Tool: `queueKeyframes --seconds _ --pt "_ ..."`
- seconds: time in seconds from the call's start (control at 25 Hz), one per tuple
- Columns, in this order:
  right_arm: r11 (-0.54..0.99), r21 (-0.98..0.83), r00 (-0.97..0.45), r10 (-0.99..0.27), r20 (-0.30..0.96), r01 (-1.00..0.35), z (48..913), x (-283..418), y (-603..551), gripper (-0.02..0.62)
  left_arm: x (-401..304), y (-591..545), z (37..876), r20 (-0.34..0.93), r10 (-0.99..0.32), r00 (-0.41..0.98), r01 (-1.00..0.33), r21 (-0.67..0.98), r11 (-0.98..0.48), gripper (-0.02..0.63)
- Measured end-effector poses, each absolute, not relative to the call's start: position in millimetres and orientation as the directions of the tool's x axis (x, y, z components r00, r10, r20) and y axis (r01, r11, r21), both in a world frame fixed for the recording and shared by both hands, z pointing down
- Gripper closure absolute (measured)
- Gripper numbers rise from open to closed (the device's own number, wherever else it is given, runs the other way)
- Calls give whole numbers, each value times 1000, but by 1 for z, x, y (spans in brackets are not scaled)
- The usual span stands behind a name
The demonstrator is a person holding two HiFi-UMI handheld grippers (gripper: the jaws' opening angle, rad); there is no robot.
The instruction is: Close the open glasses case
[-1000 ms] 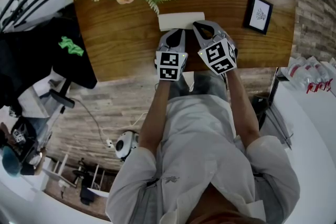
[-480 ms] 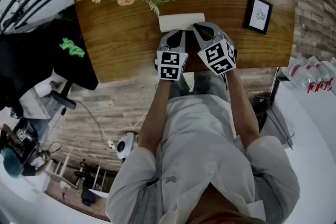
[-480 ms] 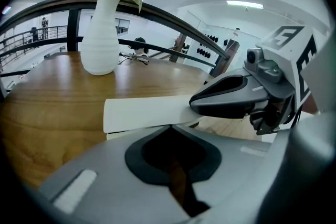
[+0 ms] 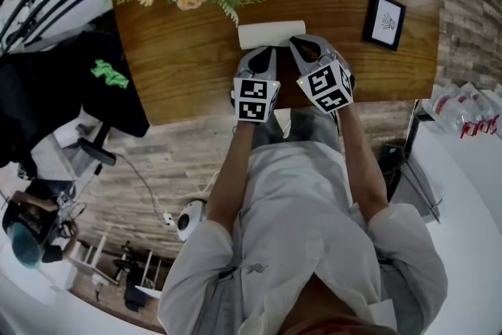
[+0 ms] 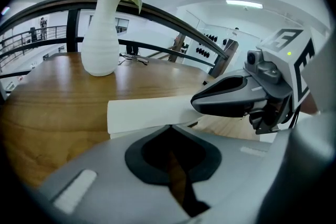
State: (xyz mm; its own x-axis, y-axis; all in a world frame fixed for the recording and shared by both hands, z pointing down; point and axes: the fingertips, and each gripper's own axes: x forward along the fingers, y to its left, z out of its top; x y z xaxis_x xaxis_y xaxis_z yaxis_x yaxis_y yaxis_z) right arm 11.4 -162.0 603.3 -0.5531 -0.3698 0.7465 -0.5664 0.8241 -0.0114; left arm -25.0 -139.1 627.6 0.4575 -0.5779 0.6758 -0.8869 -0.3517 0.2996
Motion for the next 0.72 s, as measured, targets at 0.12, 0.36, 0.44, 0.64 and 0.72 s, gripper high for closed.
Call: queueKeyframes --seconds 0.12,0.36,0.44,0.64,0.72 --pt "815 -11 -558 -386 735 -580 595 14 -162 592 -29 -140 615 651 -600 466 -883 298 -363 588" --pt "789 -11 -574 -437 692 -614 570 18 -165 592 -44 -146 579 596 -650 472 -879 269 -393 588" --pt "778 -8 -577 -459 675 -628 558 19 -165 592 -49 -148 566 575 -665 476 -877 260 -404 588" --pt "745 2 -586 -526 617 -667 522 21 -166 592 -58 -153 529 518 -702 489 -869 222 -442 588" --pt "730 6 -589 -557 586 -684 507 22 -167 592 -62 -155 515 489 -717 496 -864 196 -464 588"
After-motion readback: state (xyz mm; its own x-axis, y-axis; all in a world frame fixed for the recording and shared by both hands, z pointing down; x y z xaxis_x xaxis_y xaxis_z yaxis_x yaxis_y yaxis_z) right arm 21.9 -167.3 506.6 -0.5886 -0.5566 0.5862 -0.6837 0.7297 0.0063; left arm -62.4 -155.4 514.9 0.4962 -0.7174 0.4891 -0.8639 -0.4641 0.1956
